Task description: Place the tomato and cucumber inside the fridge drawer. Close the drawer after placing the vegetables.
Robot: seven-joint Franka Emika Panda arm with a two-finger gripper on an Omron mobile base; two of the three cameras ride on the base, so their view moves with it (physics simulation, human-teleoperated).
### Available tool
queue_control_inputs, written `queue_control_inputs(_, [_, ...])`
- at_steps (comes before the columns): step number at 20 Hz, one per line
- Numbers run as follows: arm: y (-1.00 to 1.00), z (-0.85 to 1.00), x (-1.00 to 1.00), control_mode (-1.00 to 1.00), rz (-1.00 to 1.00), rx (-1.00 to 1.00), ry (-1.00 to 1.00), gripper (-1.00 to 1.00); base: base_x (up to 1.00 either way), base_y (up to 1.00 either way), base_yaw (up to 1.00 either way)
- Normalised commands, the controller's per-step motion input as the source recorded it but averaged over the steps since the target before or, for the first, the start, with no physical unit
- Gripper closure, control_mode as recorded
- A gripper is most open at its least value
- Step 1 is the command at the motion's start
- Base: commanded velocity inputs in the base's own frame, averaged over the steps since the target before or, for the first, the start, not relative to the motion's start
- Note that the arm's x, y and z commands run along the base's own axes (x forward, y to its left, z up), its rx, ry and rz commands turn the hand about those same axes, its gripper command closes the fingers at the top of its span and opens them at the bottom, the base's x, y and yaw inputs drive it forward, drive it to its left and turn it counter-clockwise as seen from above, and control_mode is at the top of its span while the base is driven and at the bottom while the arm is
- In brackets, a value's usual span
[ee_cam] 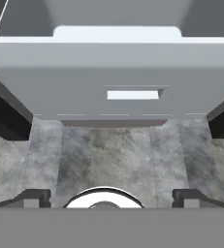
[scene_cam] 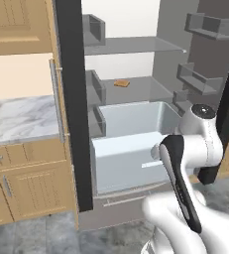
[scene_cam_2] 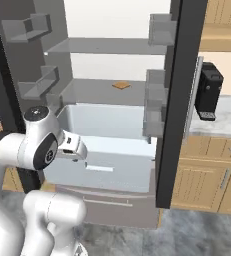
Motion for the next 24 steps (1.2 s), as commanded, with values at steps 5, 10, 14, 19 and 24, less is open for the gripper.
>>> queue_control_inputs(5, [0.0,0.0,0.0,1.0,0.0,0.0,0.0,-1.0,-1.0,0.99,0.01])
queue_control_inputs(10, [0.0,0.0,0.0,1.0,0.0,0.0,0.0,-1.0,-0.44,1.0,0.0])
queue_control_inputs(14, [0.0,0.0,0.0,1.0,0.0,0.0,0.0,-1.0,0.14,1.0,-0.01])
queue_control_inputs(19, [0.0,0.0,0.0,1.0,0.0,0.0,0.0,-1.0,0.67,1.0,-0.05])
queue_control_inputs(24, [0.0,0.0,0.0,1.0,0.0,0.0,0.0,-1.0,1.0,1.0,-0.09])
